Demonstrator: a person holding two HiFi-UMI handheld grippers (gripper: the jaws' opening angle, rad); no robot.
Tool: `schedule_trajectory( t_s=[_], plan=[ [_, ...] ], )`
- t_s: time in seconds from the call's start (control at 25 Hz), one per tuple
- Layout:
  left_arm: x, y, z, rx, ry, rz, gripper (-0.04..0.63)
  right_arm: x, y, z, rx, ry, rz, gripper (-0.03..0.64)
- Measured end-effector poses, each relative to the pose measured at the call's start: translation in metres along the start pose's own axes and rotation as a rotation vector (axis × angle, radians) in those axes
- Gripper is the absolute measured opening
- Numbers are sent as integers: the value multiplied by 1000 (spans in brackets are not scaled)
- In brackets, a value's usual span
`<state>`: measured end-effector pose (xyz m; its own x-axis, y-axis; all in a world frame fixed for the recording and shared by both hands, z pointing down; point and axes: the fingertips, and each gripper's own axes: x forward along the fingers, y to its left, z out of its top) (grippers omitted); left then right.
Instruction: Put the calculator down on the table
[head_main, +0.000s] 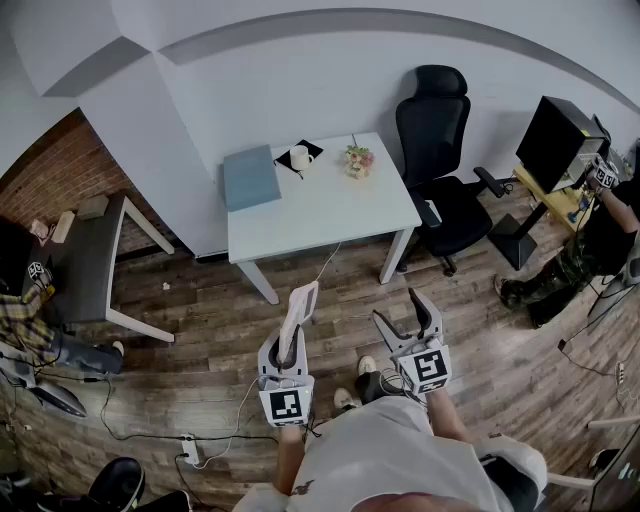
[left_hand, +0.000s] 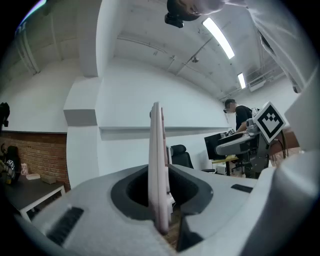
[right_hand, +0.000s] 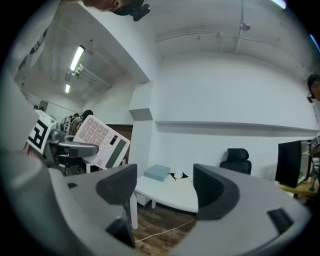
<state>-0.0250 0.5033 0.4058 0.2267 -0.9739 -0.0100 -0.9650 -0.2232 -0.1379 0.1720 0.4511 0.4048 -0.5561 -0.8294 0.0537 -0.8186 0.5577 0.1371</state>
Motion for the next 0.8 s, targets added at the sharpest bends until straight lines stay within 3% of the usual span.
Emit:
schedule_trajectory(
  t_s=[0.12, 0.36, 0.8],
  plan=[
    [11, 7, -7, 27, -10, -7, 72, 14, 0, -1, 13, -5, 9, 362],
    [41, 21, -15, -1, -10, 14, 72, 46, -8, -4, 20, 17, 20, 360],
    [114, 51, -26, 14, 25, 52, 72, 120, -44, -14, 14, 35, 48, 357]
  ],
)
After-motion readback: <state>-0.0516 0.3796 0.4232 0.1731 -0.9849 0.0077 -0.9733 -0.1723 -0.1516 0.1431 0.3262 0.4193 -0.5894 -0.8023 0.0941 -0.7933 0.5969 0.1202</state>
